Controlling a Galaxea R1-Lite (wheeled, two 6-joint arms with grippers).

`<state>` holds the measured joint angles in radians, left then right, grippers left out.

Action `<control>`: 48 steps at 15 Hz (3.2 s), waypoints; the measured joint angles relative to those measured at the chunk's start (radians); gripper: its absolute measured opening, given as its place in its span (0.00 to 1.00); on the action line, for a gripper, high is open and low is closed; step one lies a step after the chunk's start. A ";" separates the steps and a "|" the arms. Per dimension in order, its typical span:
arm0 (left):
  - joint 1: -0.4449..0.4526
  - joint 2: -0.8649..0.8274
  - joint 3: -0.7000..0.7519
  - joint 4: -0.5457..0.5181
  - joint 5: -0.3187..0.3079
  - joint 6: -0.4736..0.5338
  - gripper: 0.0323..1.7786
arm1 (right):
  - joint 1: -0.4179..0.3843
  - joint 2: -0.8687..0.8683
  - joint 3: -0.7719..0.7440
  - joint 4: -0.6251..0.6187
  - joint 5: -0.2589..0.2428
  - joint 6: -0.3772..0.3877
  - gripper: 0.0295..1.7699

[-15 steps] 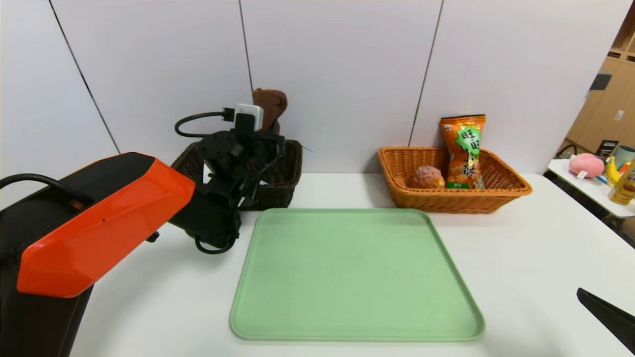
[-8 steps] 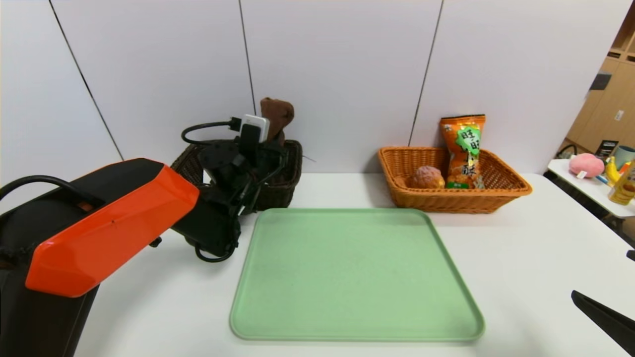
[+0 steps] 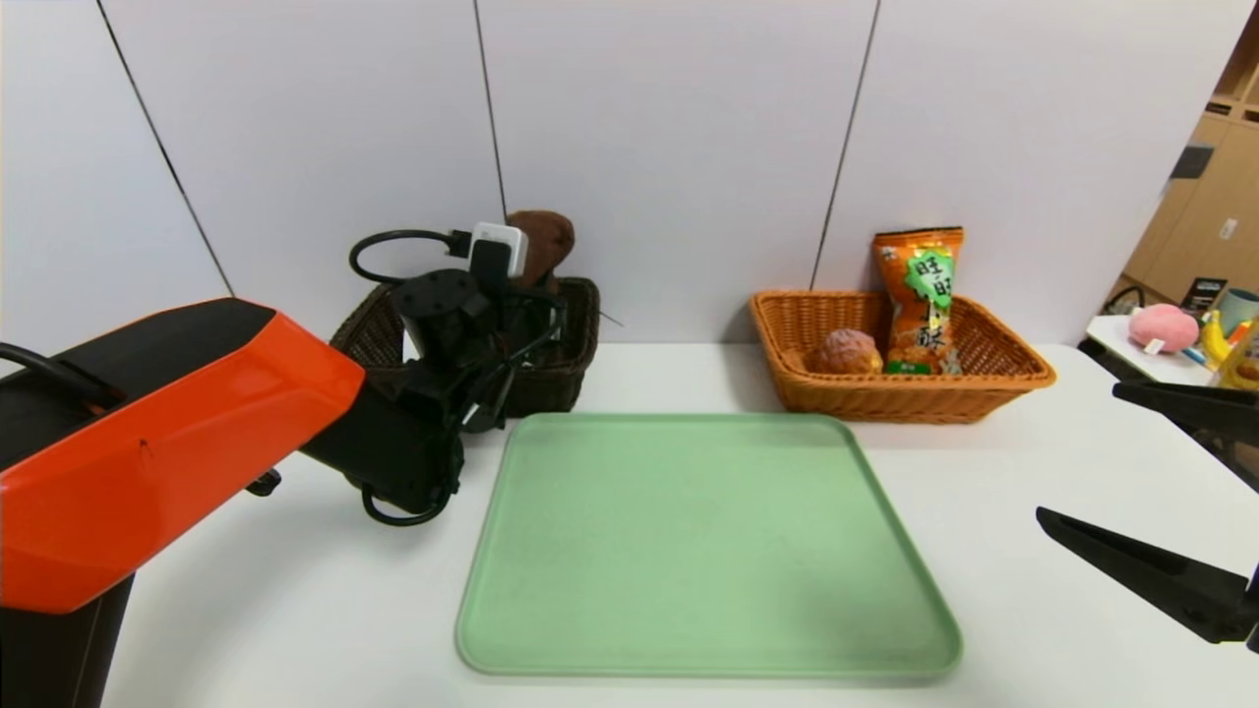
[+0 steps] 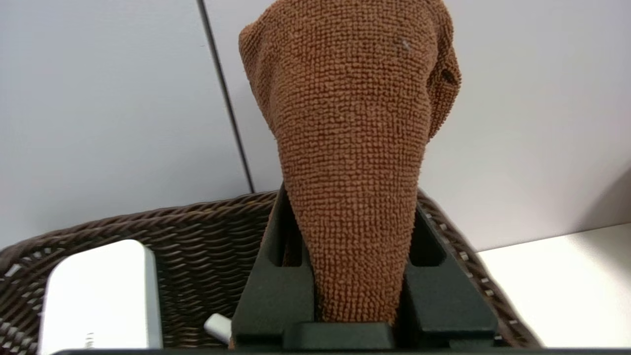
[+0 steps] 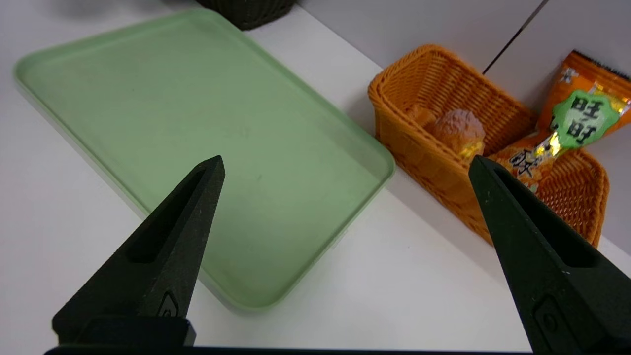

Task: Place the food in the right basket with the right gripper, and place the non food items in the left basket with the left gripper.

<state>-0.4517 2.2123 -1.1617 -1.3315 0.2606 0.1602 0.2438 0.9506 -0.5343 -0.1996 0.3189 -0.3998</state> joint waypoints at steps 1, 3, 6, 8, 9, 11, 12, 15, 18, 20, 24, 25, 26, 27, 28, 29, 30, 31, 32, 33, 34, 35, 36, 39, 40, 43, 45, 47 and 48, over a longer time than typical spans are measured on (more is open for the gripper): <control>0.000 0.003 -0.003 -0.010 0.015 -0.013 0.21 | 0.000 0.000 0.015 0.000 -0.006 0.003 0.97; 0.008 0.021 -0.022 -0.048 0.063 -0.016 0.21 | -0.007 0.001 0.027 -0.001 -0.012 0.019 0.97; 0.015 0.053 -0.039 -0.158 0.071 -0.018 0.21 | -0.009 0.000 0.034 -0.002 -0.014 0.032 0.97; 0.017 0.067 -0.036 -0.181 0.070 -0.011 0.21 | -0.010 0.000 0.037 -0.002 -0.014 0.033 0.97; 0.016 0.070 -0.034 -0.184 0.068 -0.009 0.21 | -0.010 0.000 0.041 -0.002 -0.014 0.038 0.97; 0.014 0.074 -0.027 -0.183 0.066 -0.001 0.21 | -0.010 0.000 0.046 -0.003 -0.013 0.046 0.97; 0.015 0.074 -0.018 -0.182 0.067 0.000 0.21 | -0.010 -0.001 0.046 -0.005 -0.014 0.046 0.97; 0.014 0.072 0.011 -0.188 0.064 -0.008 0.40 | -0.011 -0.007 0.048 -0.003 -0.016 0.053 0.97; 0.015 0.066 0.012 -0.190 0.063 -0.019 0.58 | -0.011 -0.013 0.049 -0.003 -0.016 0.054 0.97; 0.014 0.062 0.016 -0.190 0.062 -0.020 0.66 | -0.011 -0.016 0.049 -0.003 -0.016 0.053 0.97; 0.015 0.055 0.023 -0.190 0.068 -0.022 0.78 | -0.014 -0.029 0.049 -0.003 -0.029 0.055 0.97; 0.016 0.052 0.026 -0.190 0.070 -0.024 0.80 | -0.015 -0.031 0.049 -0.003 -0.035 0.057 0.97; 0.016 0.047 0.036 -0.190 0.071 -0.025 0.82 | -0.016 -0.034 0.049 -0.003 -0.037 0.071 0.97; 0.016 0.040 0.058 -0.188 0.071 -0.028 0.84 | -0.016 -0.038 0.049 -0.003 -0.037 0.082 0.97; 0.016 0.034 0.075 -0.188 0.071 -0.037 0.85 | -0.016 -0.042 0.049 -0.003 -0.037 0.087 0.97; 0.016 0.030 0.086 -0.189 0.071 -0.046 0.86 | -0.016 -0.046 0.049 -0.003 -0.037 0.087 0.97; 0.016 0.026 0.091 -0.190 0.072 -0.047 0.87 | -0.016 -0.048 0.049 -0.003 -0.037 0.087 0.97; 0.016 0.022 0.096 -0.190 0.071 -0.048 0.88 | -0.016 -0.051 0.050 -0.003 -0.037 0.088 0.97; 0.016 0.016 0.098 -0.188 0.072 -0.048 0.89 | -0.016 -0.054 0.050 -0.001 -0.038 0.090 0.97; 0.016 0.010 0.100 -0.186 0.074 -0.048 0.90 | -0.017 -0.058 0.051 -0.001 -0.039 0.094 0.97; 0.019 0.001 0.101 -0.177 0.077 -0.048 0.91 | -0.023 -0.060 0.051 -0.002 -0.039 0.107 0.97; 0.026 -0.011 0.102 -0.161 0.091 -0.048 0.91 | -0.029 -0.062 0.051 -0.002 -0.039 0.119 0.97; 0.035 -0.025 0.102 -0.141 0.108 -0.049 0.92 | -0.036 -0.064 0.051 -0.003 -0.041 0.130 0.97; 0.085 -0.094 0.115 -0.061 0.148 -0.066 0.93 | -0.101 -0.072 0.049 -0.004 -0.041 0.166 0.97; 0.103 -0.126 0.133 -0.035 0.159 -0.076 0.93 | -0.139 -0.077 0.047 -0.004 -0.045 0.182 0.97; 0.154 -0.275 0.262 0.067 0.231 -0.104 0.94 | -0.224 -0.117 0.045 0.001 -0.060 0.267 0.97; 0.181 -0.401 0.376 0.124 0.284 -0.109 0.94 | -0.238 -0.164 0.046 0.015 -0.076 0.298 0.97; 0.209 -0.538 0.476 0.179 0.308 -0.112 0.94 | -0.243 -0.209 0.043 0.029 -0.110 0.302 0.97; 0.218 -0.603 0.520 0.203 0.314 -0.112 0.95 | -0.243 -0.234 0.040 0.049 -0.113 0.302 0.97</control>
<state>-0.2338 1.6096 -0.6417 -1.1289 0.5743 0.0481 0.0004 0.7166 -0.4940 -0.1509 0.2057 -0.0981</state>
